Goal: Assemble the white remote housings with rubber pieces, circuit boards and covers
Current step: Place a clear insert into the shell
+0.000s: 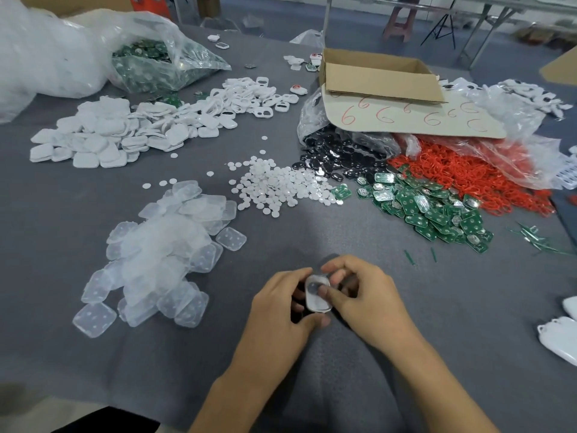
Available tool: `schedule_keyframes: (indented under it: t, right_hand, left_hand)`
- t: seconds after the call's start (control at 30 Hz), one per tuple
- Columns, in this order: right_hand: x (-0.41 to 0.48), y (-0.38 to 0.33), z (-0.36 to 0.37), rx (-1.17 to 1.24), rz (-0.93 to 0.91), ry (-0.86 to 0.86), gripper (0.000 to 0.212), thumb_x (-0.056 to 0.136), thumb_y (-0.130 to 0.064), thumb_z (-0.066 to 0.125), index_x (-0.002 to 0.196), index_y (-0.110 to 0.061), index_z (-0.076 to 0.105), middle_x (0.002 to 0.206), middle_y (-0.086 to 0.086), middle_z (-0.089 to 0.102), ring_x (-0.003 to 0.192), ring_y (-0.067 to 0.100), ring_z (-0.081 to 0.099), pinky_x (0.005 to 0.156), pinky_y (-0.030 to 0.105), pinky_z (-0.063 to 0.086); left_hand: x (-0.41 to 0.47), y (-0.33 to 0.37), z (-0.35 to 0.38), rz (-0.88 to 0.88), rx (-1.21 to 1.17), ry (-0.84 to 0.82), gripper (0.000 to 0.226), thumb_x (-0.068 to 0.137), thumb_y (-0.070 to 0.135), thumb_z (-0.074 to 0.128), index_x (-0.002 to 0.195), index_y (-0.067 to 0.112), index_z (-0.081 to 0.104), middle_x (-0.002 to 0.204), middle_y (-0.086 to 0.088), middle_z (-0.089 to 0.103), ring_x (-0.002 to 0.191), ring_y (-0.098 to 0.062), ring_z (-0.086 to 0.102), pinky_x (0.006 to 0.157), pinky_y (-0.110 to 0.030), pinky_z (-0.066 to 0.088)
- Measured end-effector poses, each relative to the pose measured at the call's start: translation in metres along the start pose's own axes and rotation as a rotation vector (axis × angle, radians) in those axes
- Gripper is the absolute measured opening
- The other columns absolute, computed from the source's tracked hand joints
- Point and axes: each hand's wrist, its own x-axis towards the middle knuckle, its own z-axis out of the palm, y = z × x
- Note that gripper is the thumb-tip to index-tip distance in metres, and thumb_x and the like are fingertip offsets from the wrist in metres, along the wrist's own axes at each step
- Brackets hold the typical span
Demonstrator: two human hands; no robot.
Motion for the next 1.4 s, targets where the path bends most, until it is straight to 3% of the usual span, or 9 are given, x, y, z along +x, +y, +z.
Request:
schedule_keyframes:
  t: [0.2,0.33,0.43,0.53,0.7,0.9,1.17,1.4]
  right_hand:
    - [0.001,0.000,-0.003,0.005,0.000,-0.005,0.019,0.083,-0.013,0.076,0.077,-0.030,0.069,0.073,-0.013,0.066,0.062,0.004,0.060,0.058,0.012,0.044]
    - [-0.001,-0.005,-0.001,-0.146,-0.088,0.012,0.024,0.079,-0.011,0.076,0.072,-0.032,0.069,0.074,-0.010,0.063,0.069,0.003,0.058,0.060,0.007,0.040]
    - [-0.009,-0.004,0.001,-0.210,-0.208,0.046,0.028,0.079,-0.004,0.072,0.081,-0.033,0.070,0.084,-0.015,0.058,0.081,-0.002,0.056,0.068,0.004,0.038]
    - [-0.020,0.003,0.003,-0.243,-0.313,0.058,0.025,0.085,-0.009,0.071,0.096,-0.031,0.069,0.095,-0.015,0.053,0.083,0.000,0.057,0.074,0.010,0.044]
    - [-0.023,0.008,0.004,-0.257,-0.335,0.023,0.023,0.091,-0.016,0.068,0.106,-0.034,0.066,0.098,-0.016,0.051,0.087,0.002,0.057,0.076,0.012,0.046]
    - [-0.026,0.006,0.002,-0.225,-0.354,0.018,0.021,0.095,-0.017,0.062,0.111,-0.031,0.066,0.105,-0.018,0.054,0.096,0.000,0.057,0.083,0.013,0.046]
    - [-0.029,0.015,0.003,-0.185,-0.425,0.087,0.018,0.089,-0.008,0.069,0.102,-0.021,0.074,0.101,-0.010,0.059,0.092,0.004,0.061,0.082,0.022,0.051]
    - [-0.030,0.021,0.005,-0.147,-0.475,0.134,0.022,0.089,-0.008,0.071,0.108,-0.020,0.073,0.103,-0.008,0.058,0.094,0.005,0.062,0.081,0.018,0.049]
  left_hand:
    - [0.000,-0.001,-0.001,-0.006,-0.006,-0.008,0.070,0.066,0.013,0.092,0.130,0.023,0.065,0.115,0.018,0.063,0.100,0.001,0.061,0.082,-0.010,0.049]
    - [0.000,-0.001,0.000,0.000,-0.006,-0.012,0.069,0.066,0.012,0.092,0.129,0.022,0.066,0.115,0.016,0.063,0.100,0.001,0.061,0.081,-0.008,0.048]
    - [0.001,-0.002,-0.001,0.015,0.007,-0.023,0.065,0.068,0.014,0.091,0.127,0.022,0.066,0.117,0.015,0.063,0.100,0.000,0.062,0.083,-0.009,0.047]
    - [-0.001,-0.003,-0.001,0.044,0.034,-0.037,0.062,0.072,0.016,0.088,0.129,0.024,0.065,0.120,0.016,0.060,0.104,0.000,0.061,0.090,-0.013,0.048]
    - [-0.005,-0.007,0.001,0.127,0.101,-0.053,0.053,0.080,0.021,0.082,0.128,0.029,0.062,0.122,0.021,0.055,0.113,-0.003,0.057,0.097,-0.015,0.045]
    - [-0.009,-0.007,0.006,0.207,0.197,-0.032,0.042,0.083,0.022,0.076,0.122,0.021,0.063,0.121,0.016,0.052,0.114,-0.008,0.054,0.101,-0.027,0.046]
    - [-0.010,-0.003,0.004,0.220,0.214,-0.046,0.037,0.081,0.024,0.072,0.116,0.022,0.061,0.113,0.014,0.052,0.107,-0.008,0.053,0.094,-0.023,0.045]
    - [-0.012,-0.005,0.005,0.232,0.234,-0.035,0.038,0.081,0.026,0.071,0.118,0.022,0.063,0.116,0.014,0.053,0.109,-0.006,0.053,0.097,-0.018,0.042]
